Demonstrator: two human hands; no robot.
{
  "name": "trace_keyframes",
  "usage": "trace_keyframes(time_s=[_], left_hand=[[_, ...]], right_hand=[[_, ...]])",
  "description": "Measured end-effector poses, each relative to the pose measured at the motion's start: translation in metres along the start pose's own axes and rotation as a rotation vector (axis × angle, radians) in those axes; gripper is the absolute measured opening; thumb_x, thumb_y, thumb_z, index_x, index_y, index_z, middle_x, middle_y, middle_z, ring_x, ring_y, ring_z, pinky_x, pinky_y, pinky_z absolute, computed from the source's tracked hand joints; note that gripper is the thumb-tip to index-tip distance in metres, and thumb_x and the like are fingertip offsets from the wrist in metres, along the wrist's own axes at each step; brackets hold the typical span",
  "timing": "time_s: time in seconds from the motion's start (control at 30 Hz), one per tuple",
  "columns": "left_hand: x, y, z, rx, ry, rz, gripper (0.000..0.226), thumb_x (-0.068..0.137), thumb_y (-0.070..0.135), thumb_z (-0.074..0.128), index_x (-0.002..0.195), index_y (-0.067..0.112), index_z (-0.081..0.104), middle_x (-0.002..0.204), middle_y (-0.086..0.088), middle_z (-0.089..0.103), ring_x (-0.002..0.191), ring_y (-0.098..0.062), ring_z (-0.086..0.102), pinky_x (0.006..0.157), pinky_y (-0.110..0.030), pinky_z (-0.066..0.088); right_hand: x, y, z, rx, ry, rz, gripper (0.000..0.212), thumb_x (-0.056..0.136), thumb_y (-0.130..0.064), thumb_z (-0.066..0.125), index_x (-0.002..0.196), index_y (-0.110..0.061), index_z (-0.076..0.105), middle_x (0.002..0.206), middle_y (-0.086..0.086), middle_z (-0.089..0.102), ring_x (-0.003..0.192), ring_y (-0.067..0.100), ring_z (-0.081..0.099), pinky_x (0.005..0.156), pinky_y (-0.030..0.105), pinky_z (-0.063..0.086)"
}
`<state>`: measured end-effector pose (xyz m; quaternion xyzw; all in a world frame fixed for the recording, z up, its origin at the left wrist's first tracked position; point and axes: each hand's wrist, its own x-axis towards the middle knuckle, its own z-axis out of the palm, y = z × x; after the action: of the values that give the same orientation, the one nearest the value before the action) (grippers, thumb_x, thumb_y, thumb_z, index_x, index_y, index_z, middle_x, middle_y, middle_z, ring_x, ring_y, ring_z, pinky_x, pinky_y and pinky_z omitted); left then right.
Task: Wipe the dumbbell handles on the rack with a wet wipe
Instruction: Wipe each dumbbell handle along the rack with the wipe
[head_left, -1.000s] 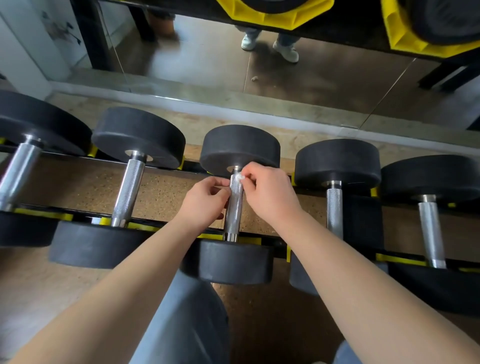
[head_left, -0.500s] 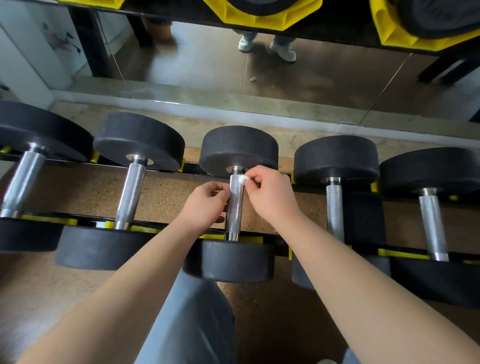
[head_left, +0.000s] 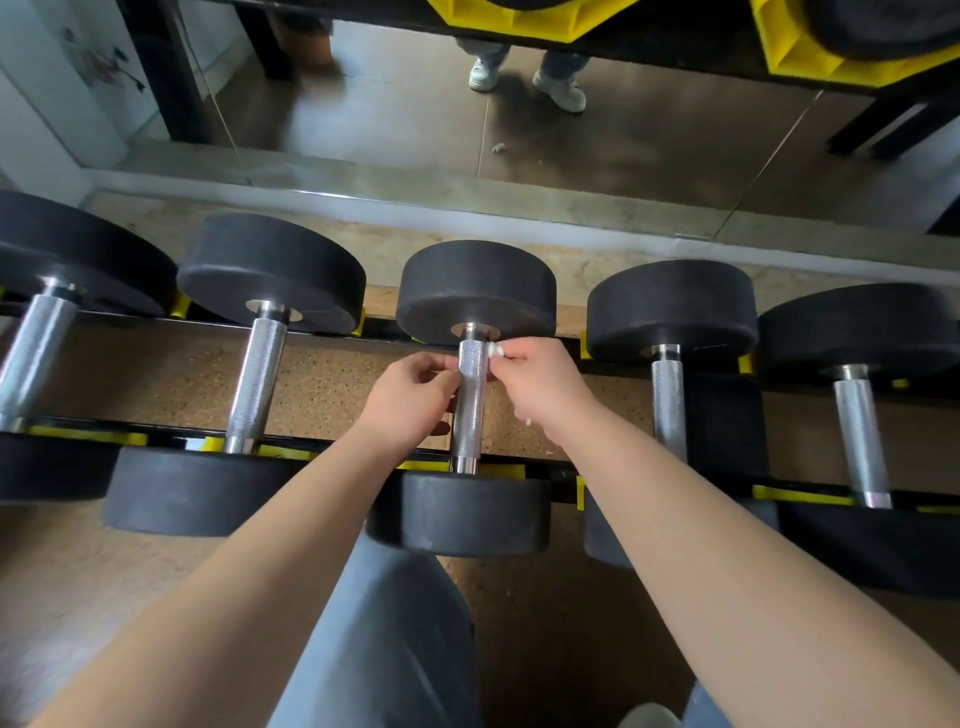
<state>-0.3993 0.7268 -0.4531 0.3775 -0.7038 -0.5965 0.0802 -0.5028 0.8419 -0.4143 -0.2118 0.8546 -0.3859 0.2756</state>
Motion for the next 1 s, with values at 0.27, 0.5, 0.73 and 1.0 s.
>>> trace_keyframes(time_s=[0.27,0.5,0.73,1.0], left_hand=[[0.001,0.000,0.002,-0.088,-0.017,-0.050,0.017,0.098,0.022,0.056,0.103,0.021,0.072,0.098,-0.006,0.077,0.093,-0.028,0.075,0.082,-0.055,0.062],[0.001,-0.001,0.001,-0.055,-0.010,-0.035,0.016,0.100,0.023,0.057,0.104,0.022,0.073,0.099,-0.002,0.076,0.096,-0.022,0.073,0.081,-0.043,0.063],[0.003,0.002,0.004,-0.005,0.024,-0.018,0.017,0.096,0.021,0.056,0.098,0.022,0.073,0.094,-0.002,0.077,0.088,-0.022,0.074,0.077,-0.043,0.064],[-0.002,0.000,-0.005,-0.231,0.143,-0.066,0.017,0.102,0.021,0.054,0.106,0.021,0.071,0.093,0.000,0.074,0.084,-0.019,0.069,0.065,-0.031,0.053]], right_hand=[[-0.024,0.000,-0.005,-0.295,-0.381,0.162,0.014,0.097,-0.019,0.066,0.094,-0.009,0.075,0.080,0.007,0.062,0.061,0.017,0.050,0.054,0.030,0.041],[-0.011,0.006,-0.004,-0.152,0.092,-0.241,0.012,0.095,-0.034,0.070,0.084,-0.030,0.072,0.079,-0.014,0.067,0.072,0.000,0.063,0.067,0.021,0.049],[-0.030,0.010,-0.005,-0.376,-0.183,-0.304,0.014,0.091,-0.035,0.075,0.083,-0.024,0.069,0.078,-0.011,0.065,0.071,0.002,0.062,0.061,0.017,0.041],[-0.018,0.001,0.001,-0.457,-0.044,-0.537,0.015,0.098,-0.026,0.066,0.102,-0.028,0.081,0.083,-0.012,0.068,0.073,0.004,0.062,0.071,0.024,0.054]])
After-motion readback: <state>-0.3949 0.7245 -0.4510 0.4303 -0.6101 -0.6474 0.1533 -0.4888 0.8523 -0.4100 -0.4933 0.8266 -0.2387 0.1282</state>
